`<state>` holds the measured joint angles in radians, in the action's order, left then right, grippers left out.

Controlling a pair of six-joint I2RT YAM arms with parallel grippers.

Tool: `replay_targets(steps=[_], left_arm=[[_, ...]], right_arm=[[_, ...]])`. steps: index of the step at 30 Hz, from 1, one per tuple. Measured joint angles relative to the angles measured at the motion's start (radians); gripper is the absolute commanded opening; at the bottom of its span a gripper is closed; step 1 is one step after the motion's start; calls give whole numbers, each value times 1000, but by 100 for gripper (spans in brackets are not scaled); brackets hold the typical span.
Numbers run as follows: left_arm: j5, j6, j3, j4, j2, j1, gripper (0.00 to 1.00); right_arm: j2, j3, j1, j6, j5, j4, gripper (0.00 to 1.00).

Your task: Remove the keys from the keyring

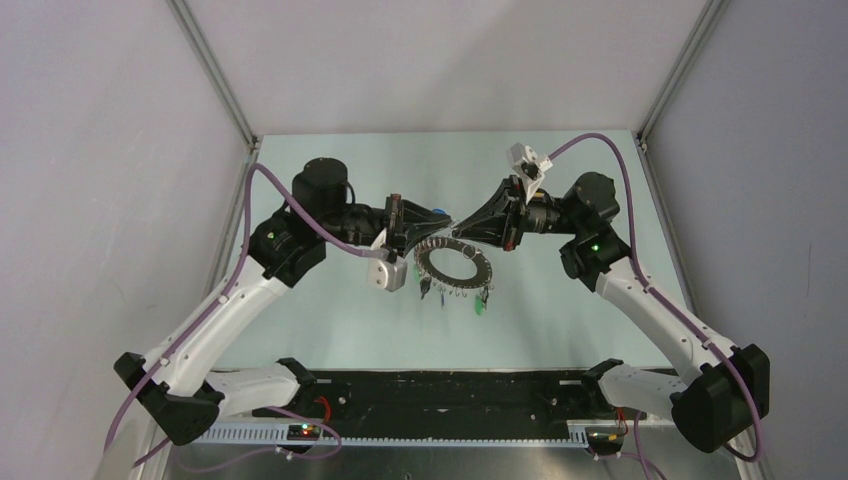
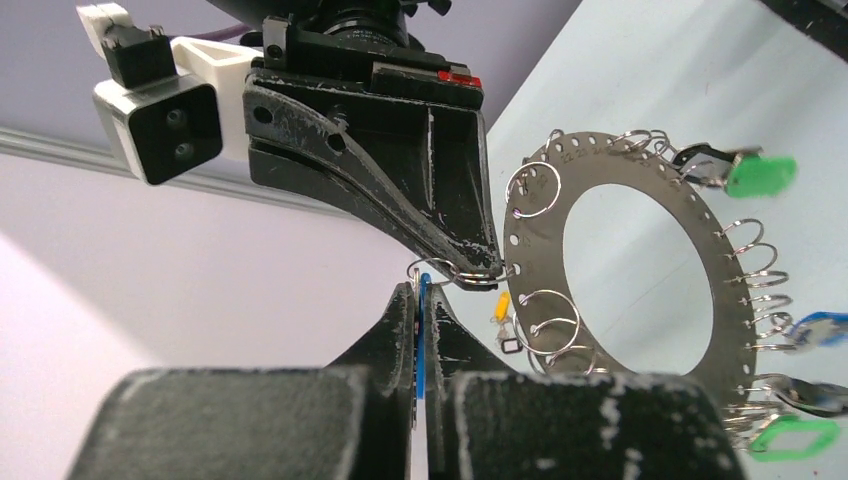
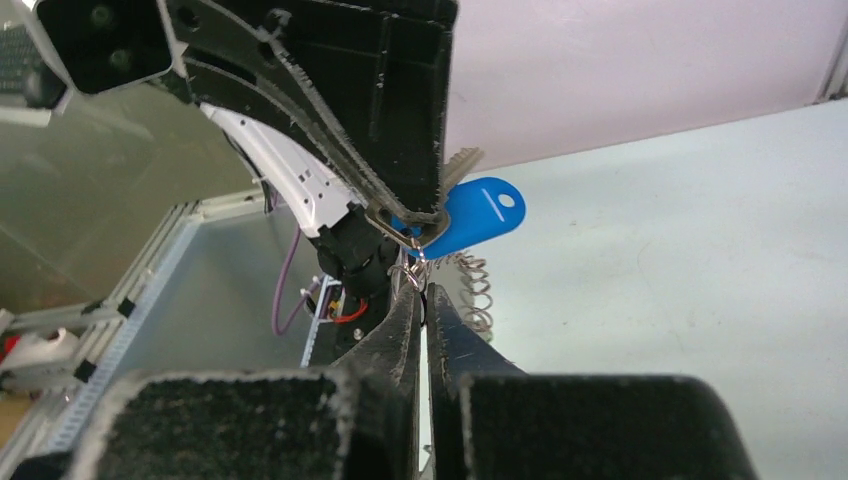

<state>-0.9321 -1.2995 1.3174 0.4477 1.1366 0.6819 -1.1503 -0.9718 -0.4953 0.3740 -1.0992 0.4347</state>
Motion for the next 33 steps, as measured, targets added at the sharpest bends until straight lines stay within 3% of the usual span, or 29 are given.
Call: replay_targets(steps=[11,19,33], left_arm=[[54,-24,-56,-22,-32,-1,0],[119,-60,-138,-57,-69,0,0],[134,-72,-166,-79,-32,40,0]], right_arm=[[-1,32,21,221,123,9,0],[-10,82,40,419,203,103,0],[-27,91,23,506,276,180,0]])
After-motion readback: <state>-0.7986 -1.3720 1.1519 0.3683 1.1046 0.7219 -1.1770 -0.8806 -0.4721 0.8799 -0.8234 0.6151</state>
